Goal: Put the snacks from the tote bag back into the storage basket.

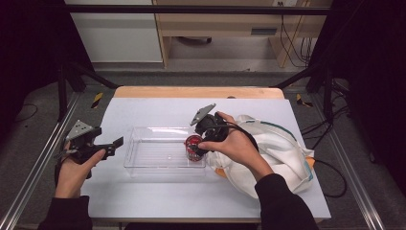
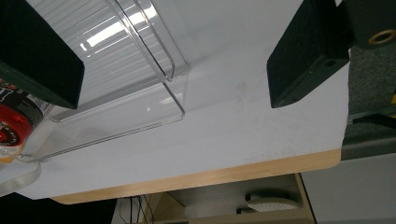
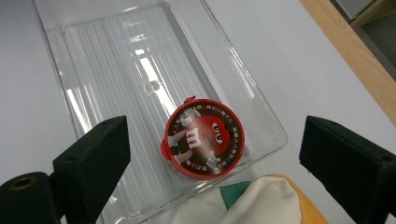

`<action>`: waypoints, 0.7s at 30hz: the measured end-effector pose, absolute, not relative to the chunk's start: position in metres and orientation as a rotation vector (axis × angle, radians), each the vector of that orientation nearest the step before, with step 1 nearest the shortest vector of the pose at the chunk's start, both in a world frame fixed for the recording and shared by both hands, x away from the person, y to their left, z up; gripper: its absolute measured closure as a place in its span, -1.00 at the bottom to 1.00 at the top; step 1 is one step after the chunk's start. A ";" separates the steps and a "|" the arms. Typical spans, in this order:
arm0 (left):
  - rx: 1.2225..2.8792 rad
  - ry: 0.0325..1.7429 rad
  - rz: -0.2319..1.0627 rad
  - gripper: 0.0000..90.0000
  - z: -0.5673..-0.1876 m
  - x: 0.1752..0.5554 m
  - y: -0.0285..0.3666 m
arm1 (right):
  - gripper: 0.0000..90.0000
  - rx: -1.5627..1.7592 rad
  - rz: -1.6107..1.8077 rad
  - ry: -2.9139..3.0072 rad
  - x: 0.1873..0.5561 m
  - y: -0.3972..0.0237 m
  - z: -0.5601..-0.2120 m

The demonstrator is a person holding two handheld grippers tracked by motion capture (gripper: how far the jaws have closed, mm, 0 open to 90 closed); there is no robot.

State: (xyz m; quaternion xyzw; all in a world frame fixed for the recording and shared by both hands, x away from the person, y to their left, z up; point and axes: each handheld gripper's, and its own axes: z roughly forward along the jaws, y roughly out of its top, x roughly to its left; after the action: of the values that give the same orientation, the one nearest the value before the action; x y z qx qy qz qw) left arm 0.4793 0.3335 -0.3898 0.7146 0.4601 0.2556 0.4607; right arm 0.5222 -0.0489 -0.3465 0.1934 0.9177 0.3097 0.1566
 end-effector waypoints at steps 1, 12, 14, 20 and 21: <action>1.759 1.132 0.628 -0.91 -0.390 0.479 0.333 | -0.79 0.549 0.893 2.624 0.521 -0.051 -0.344; 1.761 1.130 0.628 -0.91 -0.393 0.480 0.333 | -0.81 0.567 0.932 2.568 0.509 -0.069 -0.326; 1.757 1.130 0.629 -0.91 -0.393 0.480 0.333 | -0.81 0.586 0.934 2.554 0.507 -0.074 -0.324; 1.756 1.120 0.642 -0.91 -0.394 0.477 0.329 | -0.80 0.647 0.965 2.493 0.502 -0.090 -0.322; 1.756 1.120 0.642 -0.91 -0.394 0.477 0.329 | -0.80 0.647 0.965 2.493 0.502 -0.090 -0.322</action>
State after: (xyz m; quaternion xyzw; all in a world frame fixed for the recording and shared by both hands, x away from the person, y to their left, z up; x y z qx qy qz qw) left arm 0.4773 0.3293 -0.3939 0.7142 0.4556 0.2611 0.4627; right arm 0.5022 -0.0899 -0.3217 0.2309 0.8890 0.3443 0.1944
